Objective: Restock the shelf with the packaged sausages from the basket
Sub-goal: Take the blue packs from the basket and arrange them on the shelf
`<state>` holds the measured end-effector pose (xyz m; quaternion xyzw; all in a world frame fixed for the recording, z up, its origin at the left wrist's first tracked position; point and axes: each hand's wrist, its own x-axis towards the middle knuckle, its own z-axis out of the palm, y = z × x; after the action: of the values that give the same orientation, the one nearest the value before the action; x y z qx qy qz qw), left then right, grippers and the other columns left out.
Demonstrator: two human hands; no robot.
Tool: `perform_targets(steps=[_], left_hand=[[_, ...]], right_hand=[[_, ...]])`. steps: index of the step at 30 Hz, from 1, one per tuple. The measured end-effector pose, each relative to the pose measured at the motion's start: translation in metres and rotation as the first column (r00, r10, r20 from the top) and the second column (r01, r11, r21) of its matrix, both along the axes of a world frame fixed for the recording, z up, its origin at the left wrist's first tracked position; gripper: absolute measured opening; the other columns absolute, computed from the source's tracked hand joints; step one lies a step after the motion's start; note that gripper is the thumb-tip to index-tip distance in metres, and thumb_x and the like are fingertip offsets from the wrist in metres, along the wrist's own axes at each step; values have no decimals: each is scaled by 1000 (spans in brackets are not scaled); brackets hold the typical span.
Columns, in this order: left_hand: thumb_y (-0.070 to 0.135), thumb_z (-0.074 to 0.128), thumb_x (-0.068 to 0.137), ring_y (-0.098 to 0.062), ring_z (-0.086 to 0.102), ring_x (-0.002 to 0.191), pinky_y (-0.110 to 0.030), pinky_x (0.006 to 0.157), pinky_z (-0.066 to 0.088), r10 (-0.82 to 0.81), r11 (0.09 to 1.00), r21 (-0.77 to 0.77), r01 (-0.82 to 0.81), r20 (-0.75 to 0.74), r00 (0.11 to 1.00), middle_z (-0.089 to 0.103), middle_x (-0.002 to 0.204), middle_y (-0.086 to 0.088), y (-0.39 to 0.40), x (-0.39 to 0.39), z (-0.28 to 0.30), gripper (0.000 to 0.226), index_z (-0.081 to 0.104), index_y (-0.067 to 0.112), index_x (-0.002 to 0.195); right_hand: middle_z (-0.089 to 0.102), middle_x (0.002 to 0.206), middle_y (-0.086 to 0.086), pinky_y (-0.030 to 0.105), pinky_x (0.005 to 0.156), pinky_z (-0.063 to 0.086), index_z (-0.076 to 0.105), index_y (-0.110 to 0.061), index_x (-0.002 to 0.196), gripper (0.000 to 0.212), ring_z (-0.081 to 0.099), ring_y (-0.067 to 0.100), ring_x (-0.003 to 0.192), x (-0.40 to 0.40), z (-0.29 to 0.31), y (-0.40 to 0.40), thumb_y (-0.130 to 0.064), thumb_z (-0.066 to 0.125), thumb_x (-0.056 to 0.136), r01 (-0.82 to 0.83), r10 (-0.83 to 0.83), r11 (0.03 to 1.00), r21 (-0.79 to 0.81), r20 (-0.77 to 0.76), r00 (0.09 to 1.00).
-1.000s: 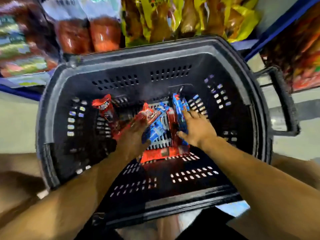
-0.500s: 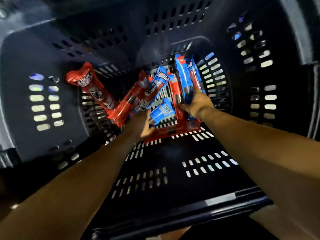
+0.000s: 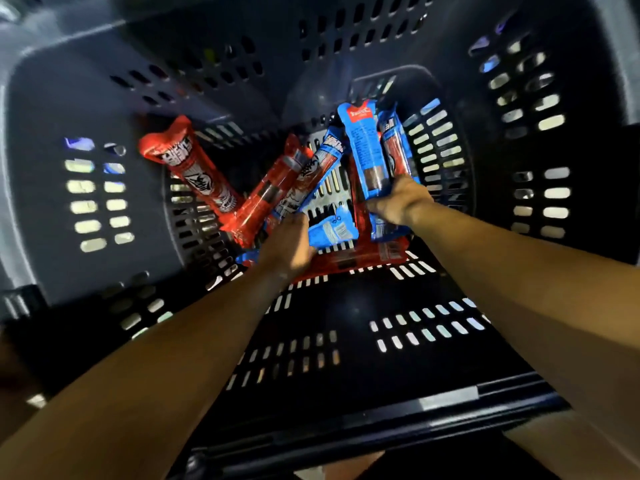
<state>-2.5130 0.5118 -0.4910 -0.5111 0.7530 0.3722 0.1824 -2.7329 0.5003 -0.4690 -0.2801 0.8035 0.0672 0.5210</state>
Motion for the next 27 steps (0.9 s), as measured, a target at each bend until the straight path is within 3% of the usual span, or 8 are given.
perform_targets(steps=[4, 8, 13, 16, 19, 21, 24, 27], left_hand=[[18, 67, 89, -32, 64, 103, -43, 89, 52, 94, 993, 74, -90, -53, 994, 64, 118, -17, -7, 5, 28, 51, 40, 8, 131], [7, 68, 87, -17, 56, 103, -12, 77, 39, 224, 969, 146, -197, -200, 954, 62, 120, -10, -24, 3, 69, 54, 47, 6, 137], [23, 78, 79, -22, 52, 78, -26, 61, 27, 257, 966, 34, -258, -267, 929, 55, 86, -10, -39, 6, 130, 32, 66, 2, 100], [10, 63, 92, -12, 53, 63, -27, 60, 47, 528, 838, 345, -422, -319, 787, 56, 85, 0, -34, 12, 171, 27, 54, 17, 117], [7, 56, 96, -11, 61, 50, -32, 54, 57, 713, 673, 567, -475, -329, 619, 63, 78, -7, -18, 25, 205, 22, 53, 23, 111], [3, 56, 94, -21, 70, 65, -37, 65, 60, 767, 611, 643, -462, -337, 546, 72, 89, -14, -7, 39, 222, 23, 56, 22, 107], [-9, 47, 87, -30, 67, 93, -47, 82, 54, 793, 575, 745, -338, -405, 455, 67, 114, -16, 10, 59, 240, 48, 56, 22, 123], [-7, 43, 76, -36, 56, 107, -53, 85, 54, 835, 521, 810, -270, -418, 357, 57, 132, -19, 23, 70, 257, 60, 60, 24, 125]], right_hand=[[70, 107, 5, 42, 89, 57, 53, -16, 127, 65, 69, 23, 92, -3, 18, 4, -39, 80, 72, 66, -66, 998, -3, 93, 993], [70, 109, 7, 42, 92, 56, 63, -14, 118, 69, 69, 27, 94, 0, 58, 4, -50, 78, 60, 51, -46, 998, -49, 105, 993], [67, 97, 7, 28, 63, 51, 62, -9, 112, 41, 64, 22, 79, 4, 118, 3, -36, 71, 82, 95, -82, 987, -128, 103, 991], [65, 79, 6, 22, 48, 50, 64, -9, 96, 26, 62, 20, 62, 11, 147, 12, -31, 70, 85, 125, -95, 968, -216, 146, 985], [71, 90, 12, 38, 73, 59, 64, -13, 84, 20, 70, 30, 80, 21, 170, 28, -31, 72, 84, 219, -139, 925, -312, 260, 956], [69, 85, 9, 41, 75, 59, 59, -16, 79, 20, 70, 27, 77, 29, 185, 41, -30, 71, 87, 293, -171, 885, -362, 332, 928], [64, 75, 3, 26, 57, 53, 56, -18, 77, 21, 62, 13, 61, 41, 203, 61, -28, 68, 91, 300, -138, 823, -483, 341, 930], [63, 75, 0, 28, 64, 53, 57, -19, 79, 19, 60, 13, 65, 50, 218, 78, -28, 69, 90, 296, -121, 751, -591, 318, 940]])
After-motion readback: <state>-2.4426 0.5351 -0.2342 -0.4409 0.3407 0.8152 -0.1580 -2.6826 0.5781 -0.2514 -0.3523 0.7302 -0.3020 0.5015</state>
